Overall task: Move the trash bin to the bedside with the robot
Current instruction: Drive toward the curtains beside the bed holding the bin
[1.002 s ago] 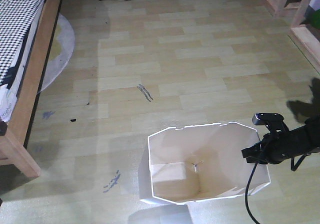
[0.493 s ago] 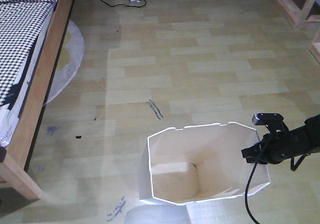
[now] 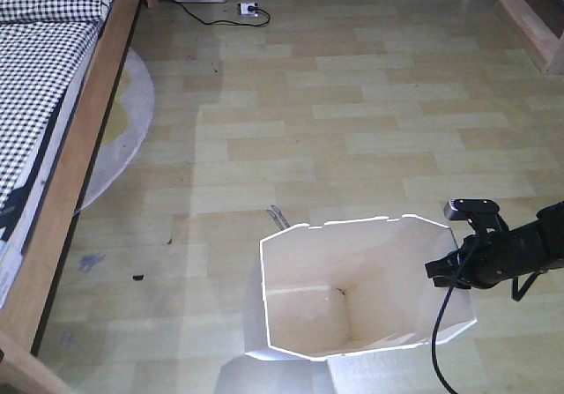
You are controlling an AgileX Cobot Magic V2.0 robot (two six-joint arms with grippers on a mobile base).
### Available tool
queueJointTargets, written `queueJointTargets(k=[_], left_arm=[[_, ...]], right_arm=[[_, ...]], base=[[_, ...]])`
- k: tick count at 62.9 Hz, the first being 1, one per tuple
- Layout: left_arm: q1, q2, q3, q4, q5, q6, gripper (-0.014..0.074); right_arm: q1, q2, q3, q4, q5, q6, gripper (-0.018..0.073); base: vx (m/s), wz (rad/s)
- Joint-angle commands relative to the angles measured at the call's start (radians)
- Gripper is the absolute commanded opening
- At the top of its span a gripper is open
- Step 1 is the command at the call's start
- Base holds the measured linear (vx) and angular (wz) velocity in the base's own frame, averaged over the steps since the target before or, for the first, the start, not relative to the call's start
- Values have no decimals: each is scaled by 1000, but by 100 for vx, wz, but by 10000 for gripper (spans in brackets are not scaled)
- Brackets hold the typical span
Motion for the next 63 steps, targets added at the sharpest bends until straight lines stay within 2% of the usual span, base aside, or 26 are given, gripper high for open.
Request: queueJointTargets(k=[1,63], left_arm=[[-2,-14,19,-3,-69,-4,-6],[-2,-14,19,-3,-69,-4,-6]], right_arm=[[-2,-63,-11,50,190,6,-5],[-2,-63,-11,50,190,6,-5]], base=[[33,0],[35,1]])
